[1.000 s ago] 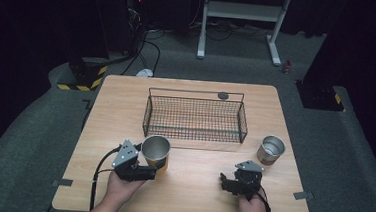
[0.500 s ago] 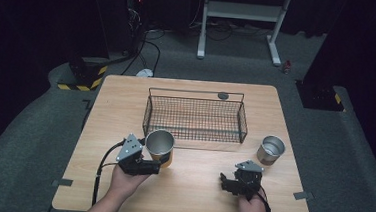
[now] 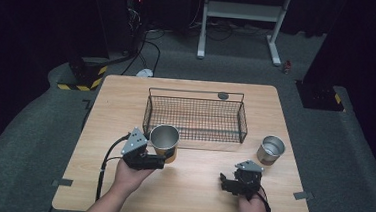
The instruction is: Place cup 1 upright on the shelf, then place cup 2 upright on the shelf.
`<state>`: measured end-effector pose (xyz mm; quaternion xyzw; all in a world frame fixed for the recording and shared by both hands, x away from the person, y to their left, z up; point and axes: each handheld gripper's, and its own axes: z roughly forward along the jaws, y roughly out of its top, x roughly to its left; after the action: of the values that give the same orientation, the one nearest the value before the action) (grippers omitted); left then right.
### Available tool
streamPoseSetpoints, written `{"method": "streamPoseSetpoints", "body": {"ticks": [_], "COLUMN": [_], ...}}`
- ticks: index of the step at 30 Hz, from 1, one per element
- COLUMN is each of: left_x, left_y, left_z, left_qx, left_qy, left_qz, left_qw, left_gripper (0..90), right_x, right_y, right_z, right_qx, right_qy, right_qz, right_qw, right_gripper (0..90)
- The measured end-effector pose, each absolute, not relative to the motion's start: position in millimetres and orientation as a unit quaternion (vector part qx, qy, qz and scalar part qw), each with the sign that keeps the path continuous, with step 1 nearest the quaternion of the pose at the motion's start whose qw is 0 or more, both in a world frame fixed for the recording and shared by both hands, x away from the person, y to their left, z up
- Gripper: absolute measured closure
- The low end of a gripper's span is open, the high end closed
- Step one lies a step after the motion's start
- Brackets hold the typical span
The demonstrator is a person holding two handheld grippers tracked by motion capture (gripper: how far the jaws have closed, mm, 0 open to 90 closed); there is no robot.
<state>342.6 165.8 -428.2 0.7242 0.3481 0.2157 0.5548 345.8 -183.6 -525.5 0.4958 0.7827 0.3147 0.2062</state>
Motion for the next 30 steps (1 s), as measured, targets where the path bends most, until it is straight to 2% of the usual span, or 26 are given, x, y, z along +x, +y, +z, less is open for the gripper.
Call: {"method": "streamPoseSetpoints", "body": {"ticks": [30], "left_x": [376.6], "left_y": [141.6], "left_z": [-395.0], "left_qx": [0.724], "left_qy": [0.34], "left_qz": [0.223], "left_qw": [0.557], "left_gripper": [14.5], "right_x": [346.2], "right_y": [-183.7], "right_z": [-525.3], "right_qx": [0.494], "right_qy": [0.785], "right_qz": [0.314], "right_qw": [0.205], "right_gripper": [8.4]}}
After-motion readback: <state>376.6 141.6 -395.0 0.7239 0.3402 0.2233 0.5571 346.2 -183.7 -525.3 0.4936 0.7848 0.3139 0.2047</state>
